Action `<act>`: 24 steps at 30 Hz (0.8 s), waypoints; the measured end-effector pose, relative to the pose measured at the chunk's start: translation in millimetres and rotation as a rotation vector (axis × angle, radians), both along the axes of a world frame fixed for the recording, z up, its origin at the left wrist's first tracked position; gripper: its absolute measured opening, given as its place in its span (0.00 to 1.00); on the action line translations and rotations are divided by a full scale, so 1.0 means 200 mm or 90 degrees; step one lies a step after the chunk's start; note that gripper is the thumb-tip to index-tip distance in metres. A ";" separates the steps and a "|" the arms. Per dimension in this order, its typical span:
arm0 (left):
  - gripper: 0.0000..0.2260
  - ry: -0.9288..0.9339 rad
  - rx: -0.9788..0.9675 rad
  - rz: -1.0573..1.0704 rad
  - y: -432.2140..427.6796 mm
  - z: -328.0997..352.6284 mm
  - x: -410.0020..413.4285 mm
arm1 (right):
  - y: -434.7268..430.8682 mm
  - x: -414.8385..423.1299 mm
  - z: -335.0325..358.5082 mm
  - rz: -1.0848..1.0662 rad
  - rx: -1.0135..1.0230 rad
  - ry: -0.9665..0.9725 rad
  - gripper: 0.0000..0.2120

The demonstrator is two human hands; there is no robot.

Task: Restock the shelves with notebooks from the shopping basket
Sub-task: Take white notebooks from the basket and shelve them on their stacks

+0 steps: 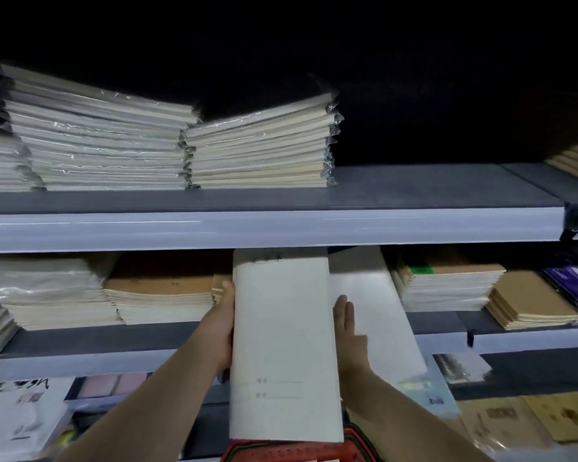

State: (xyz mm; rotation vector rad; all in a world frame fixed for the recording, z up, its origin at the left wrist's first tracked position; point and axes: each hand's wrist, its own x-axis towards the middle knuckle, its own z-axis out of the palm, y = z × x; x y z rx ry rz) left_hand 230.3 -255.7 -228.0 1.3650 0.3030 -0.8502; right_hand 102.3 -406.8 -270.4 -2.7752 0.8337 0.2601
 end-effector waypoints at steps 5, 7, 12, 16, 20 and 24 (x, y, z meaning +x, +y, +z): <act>0.29 -0.010 -0.030 -0.020 -0.08 0.03 0.03 | -0.03 -0.03 -0.03 0.071 -0.124 0.030 0.41; 0.30 -0.005 -0.029 -0.025 -0.11 0.02 0.02 | -0.04 -0.04 -0.01 0.050 0.006 -0.037 0.42; 0.31 0.015 -0.007 -0.038 -0.20 0.01 -0.05 | -0.13 -0.07 0.19 -0.164 0.520 -0.382 0.15; 0.29 -0.014 0.030 -0.007 -0.30 0.01 -0.10 | -0.31 -0.14 0.40 -0.206 0.750 -0.503 0.17; 0.25 -0.026 0.030 0.018 -0.43 0.03 -0.15 | -0.51 -0.22 0.44 -0.151 1.030 -0.490 0.25; 0.24 -0.040 0.014 0.020 -0.55 0.07 -0.21 | -0.60 -0.27 0.38 -0.171 1.065 -0.461 0.23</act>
